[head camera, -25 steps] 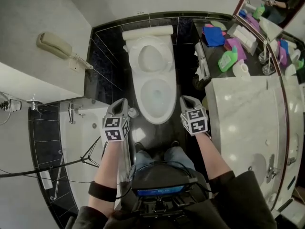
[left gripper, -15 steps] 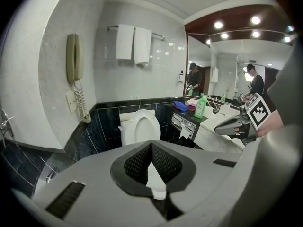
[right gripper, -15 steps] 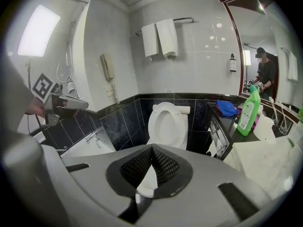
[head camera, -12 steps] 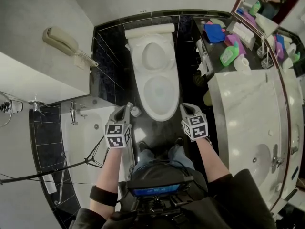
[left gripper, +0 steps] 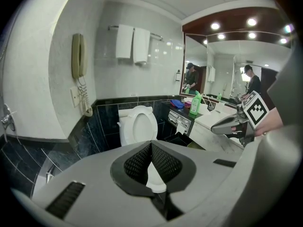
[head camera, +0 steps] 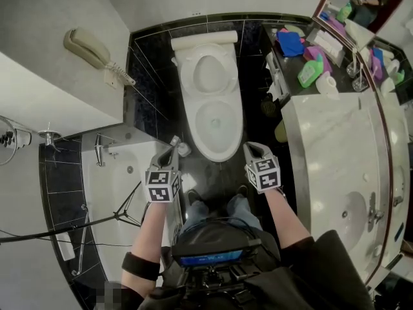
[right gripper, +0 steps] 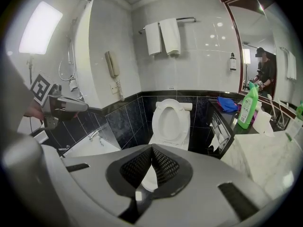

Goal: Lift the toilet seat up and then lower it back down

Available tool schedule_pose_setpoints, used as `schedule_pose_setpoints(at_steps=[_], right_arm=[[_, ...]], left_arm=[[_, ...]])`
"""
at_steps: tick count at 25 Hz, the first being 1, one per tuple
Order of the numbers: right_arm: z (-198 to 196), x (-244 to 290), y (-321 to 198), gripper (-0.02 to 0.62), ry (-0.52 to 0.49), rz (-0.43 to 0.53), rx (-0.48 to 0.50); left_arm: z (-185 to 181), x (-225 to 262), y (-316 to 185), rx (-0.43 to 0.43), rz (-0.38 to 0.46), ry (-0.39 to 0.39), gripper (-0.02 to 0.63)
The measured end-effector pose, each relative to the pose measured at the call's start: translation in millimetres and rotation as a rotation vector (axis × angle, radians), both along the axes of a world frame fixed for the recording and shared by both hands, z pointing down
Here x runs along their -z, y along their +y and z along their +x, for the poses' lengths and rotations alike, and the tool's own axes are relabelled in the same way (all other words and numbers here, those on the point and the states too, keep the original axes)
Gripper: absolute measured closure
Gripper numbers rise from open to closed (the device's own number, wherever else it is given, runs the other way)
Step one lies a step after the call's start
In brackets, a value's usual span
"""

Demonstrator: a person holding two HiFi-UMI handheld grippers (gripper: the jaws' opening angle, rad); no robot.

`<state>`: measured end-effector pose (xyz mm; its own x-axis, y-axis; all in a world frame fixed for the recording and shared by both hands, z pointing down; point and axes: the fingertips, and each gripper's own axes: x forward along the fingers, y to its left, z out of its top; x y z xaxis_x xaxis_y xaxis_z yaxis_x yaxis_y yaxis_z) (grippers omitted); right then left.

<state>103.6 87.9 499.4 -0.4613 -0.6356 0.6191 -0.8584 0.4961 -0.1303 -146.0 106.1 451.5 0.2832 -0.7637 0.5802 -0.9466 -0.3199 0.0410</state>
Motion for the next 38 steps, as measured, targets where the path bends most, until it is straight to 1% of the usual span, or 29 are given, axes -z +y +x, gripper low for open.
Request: schedule_pose_setpoints(at_steps=[8, 14, 20, 29, 38], right_arm=[[0, -3, 4, 0.586, 0.018, -0.007, 0.032], [4, -1, 1, 0.586, 0.018, -0.011, 0.035], [11, 2, -5, 0.586, 0.024, 0.015, 0.007], [9, 1, -3, 0.586, 0.016, 0.004, 0.021], [8, -1, -3, 0.586, 0.025, 0.017, 0.027]], left_arm=[[12, 3, -1, -0.016, 0.007, 0.005, 0.606], [19, -2, 1, -0.027, -0.005, 0.001, 0.606], [20, -1, 0, -0.030, -0.009, 0.001, 0.606], [19, -4, 2, -0.030, -0.009, 0.000, 0.606], [18, -5, 4, -0.025, -0.006, 0.003, 0.606]])
